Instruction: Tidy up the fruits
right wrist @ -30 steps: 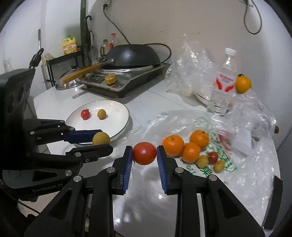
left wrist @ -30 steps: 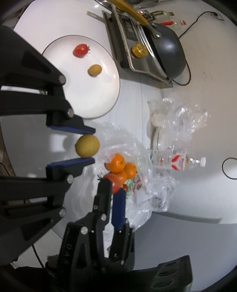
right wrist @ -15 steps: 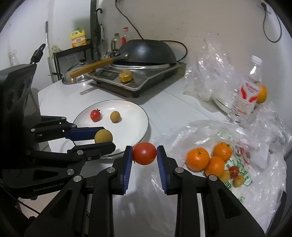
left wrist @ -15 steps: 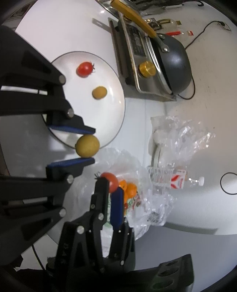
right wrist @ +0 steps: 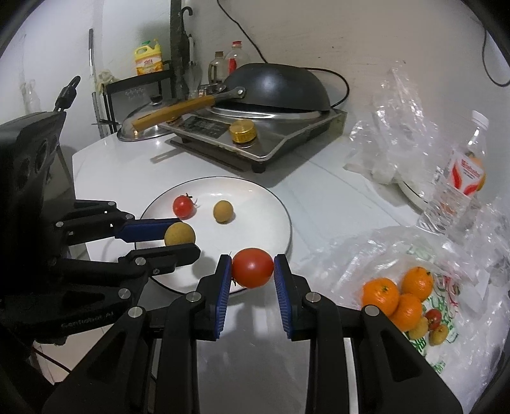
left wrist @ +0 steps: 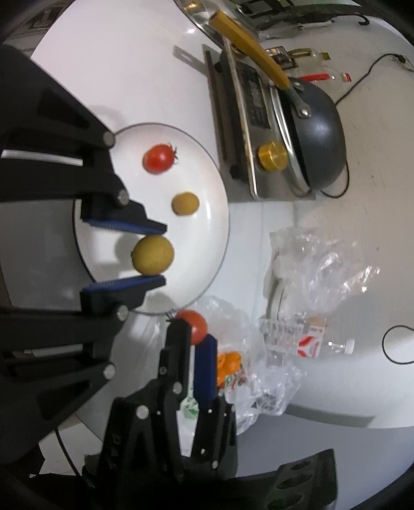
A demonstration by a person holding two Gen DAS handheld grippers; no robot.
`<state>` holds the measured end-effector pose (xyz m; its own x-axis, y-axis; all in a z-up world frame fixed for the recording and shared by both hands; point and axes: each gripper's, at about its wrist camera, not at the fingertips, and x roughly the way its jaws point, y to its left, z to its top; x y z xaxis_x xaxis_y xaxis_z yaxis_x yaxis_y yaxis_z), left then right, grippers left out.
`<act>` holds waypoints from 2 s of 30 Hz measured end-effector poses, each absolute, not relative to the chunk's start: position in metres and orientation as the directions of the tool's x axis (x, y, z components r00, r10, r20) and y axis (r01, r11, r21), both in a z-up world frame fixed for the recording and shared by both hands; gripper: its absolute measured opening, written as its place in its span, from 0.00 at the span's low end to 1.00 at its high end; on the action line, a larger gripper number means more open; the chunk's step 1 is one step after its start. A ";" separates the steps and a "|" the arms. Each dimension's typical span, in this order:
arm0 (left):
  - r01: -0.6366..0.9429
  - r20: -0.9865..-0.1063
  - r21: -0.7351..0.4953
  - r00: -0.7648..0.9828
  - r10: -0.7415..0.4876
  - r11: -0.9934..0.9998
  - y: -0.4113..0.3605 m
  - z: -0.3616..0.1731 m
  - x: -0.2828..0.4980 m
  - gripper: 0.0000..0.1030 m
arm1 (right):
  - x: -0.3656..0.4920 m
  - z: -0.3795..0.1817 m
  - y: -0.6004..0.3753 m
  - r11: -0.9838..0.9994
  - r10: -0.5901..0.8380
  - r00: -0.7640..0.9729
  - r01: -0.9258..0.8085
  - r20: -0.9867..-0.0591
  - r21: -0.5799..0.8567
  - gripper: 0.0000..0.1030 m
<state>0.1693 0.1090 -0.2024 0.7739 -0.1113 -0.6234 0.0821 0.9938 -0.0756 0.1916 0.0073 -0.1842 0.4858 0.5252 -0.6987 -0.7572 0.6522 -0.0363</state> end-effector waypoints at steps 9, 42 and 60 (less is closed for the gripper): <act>0.041 -0.646 -0.076 0.759 -0.080 0.996 0.137 -0.216 0.172 0.25 | 0.195 -0.192 0.032 0.626 0.531 0.458 -0.779 -0.713 -0.033 0.28; -0.077 -0.619 -0.064 0.785 0.021 0.995 0.184 -0.215 0.154 0.27 | 0.190 -0.223 0.096 0.541 0.547 0.355 -0.841 -0.758 -0.003 0.28; -0.093 -0.581 -0.070 0.813 0.035 0.993 0.187 -0.210 0.133 0.38 | 0.183 -0.226 0.105 0.539 0.550 0.330 -0.842 -0.767 0.024 0.29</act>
